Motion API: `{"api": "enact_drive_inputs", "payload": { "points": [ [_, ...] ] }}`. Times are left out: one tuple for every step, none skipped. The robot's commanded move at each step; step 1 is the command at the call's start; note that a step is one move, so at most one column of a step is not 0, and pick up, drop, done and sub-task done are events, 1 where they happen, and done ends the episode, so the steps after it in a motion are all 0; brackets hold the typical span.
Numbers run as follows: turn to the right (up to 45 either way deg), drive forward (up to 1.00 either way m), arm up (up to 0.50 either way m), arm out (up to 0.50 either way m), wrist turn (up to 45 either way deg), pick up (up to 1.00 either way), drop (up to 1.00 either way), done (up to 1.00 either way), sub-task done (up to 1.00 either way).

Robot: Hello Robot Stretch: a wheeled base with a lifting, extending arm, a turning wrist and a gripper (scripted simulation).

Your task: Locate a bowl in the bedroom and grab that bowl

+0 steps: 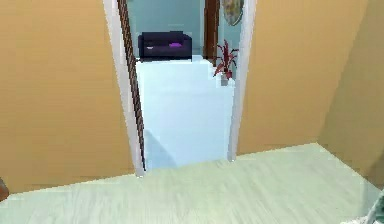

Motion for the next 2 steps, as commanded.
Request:
{"api": "enact_drive_inputs", "payload": {
  "points": [
    [0.0,1.0,0.0,0.0,0.0,0.0,0.0,0.0,0.0],
    [-3.0,0.0,0.0,0.0,0.0,0.0,0.0,0.0,0.0]
  ]
}}
